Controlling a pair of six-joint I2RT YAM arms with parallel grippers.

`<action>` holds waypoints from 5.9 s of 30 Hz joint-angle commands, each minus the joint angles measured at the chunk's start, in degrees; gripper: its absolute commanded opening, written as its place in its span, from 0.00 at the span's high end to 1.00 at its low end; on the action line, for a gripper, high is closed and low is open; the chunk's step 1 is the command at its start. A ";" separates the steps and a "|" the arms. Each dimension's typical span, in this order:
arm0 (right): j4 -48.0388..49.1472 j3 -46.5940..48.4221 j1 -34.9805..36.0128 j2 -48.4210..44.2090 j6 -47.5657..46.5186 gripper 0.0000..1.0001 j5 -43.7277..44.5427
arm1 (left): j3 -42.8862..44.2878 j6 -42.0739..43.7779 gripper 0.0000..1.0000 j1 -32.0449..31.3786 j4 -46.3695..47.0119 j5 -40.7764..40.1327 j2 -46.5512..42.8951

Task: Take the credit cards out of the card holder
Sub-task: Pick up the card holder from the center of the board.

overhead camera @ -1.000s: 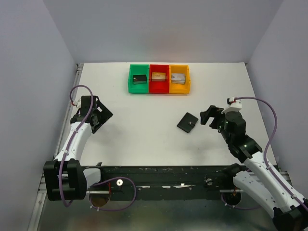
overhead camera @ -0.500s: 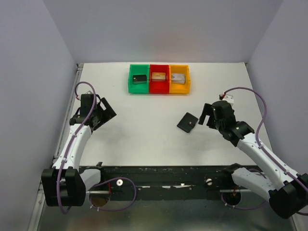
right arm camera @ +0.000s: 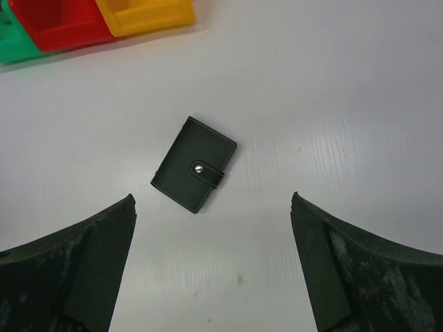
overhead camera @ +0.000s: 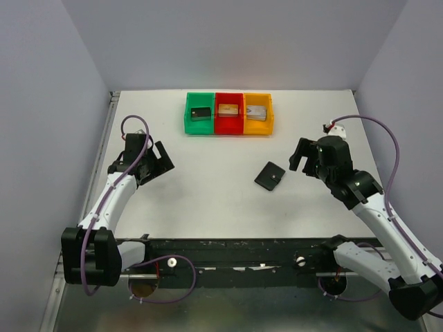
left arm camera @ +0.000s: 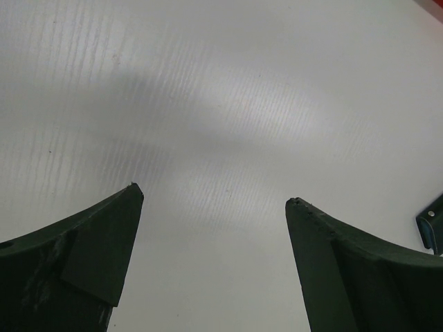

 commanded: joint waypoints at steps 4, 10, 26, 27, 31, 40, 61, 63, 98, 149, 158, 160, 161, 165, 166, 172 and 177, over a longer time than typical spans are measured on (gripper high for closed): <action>5.84 -6.15 0.36 -5.99 -3.32 0.00 -0.40 | 0.23 0.73 0.01 -1.02 -0.47 -1.27 -3.12; 12.63 -8.80 0.36 -6.35 -0.86 0.00 -1.54 | 0.85 0.82 0.01 -1.46 -0.39 0.49 -2.16; 19.21 -13.98 -0.25 12.19 8.90 0.14 -8.65 | -6.96 -2.25 0.02 -5.06 11.82 16.74 -8.04; 20.18 -14.25 -0.25 12.98 9.07 0.15 -9.27 | -8.10 -2.78 0.03 -5.06 13.22 18.14 -8.57; 22.82 -13.72 -1.04 16.76 10.30 0.21 -11.99 | -10.74 -4.02 0.05 -5.41 16.40 20.88 -10.32; 28.09 -16.70 -5.96 22.83 15.58 0.32 -17.53 | -20.05 -7.88 0.14 -6.90 24.74 20.18 -19.46; 35.12 -15.57 -12.11 33.38 16.90 0.50 -25.62 | -20.95 -7.80 0.14 -7.26 22.90 22.29 -19.74; 35.91 -15.39 -12.29 34.08 17.07 0.51 -26.41 | -20.86 -7.88 0.14 -7.26 22.82 22.38 -19.30; 38.11 -22.68 -11.24 22.05 7.40 0.99 -48.47 | -25.34 -11.93 0.14 -9.54 28.97 26.25 -18.94; 47.86 -21.81 3.70 12.73 20.32 1.00 -63.66 | -32.89 -21.24 0.08 -22.64 51.36 25.18 -18.41; 51.82 -18.73 4.84 12.20 22.61 0.99 -71.06 | -35.45 -23.18 0.04 -22.73 68.25 30.19 -23.95; 55.23 -18.64 5.20 13.07 24.53 1.00 -71.59 | -35.01 -23.00 0.04 -22.73 69.04 31.25 -23.52; 57.34 -18.73 5.46 13.60 26.29 0.99 -71.85 | -34.83 -23.00 0.04 -22.73 69.83 31.86 -23.08; 67.45 -18.91 7.04 16.32 32.53 1.00 -72.47 | -34.39 -24.40 0.04 -22.73 73.08 34.32 -20.44; 70.08 -18.73 7.39 17.03 33.67 1.00 -72.55 | -34.39 -24.75 0.04 -22.73 73.70 34.68 -19.91; 76.16 -17.24 9.42 20.02 37.55 1.00 -72.12 | -34.66 -25.37 0.04 -23.08 76.69 36.35 -19.38; 81.87 -17.76 9.94 21.95 40.89 1.00 -72.03 | -34.92 -25.28 0.04 -23.52 77.66 37.23 -19.47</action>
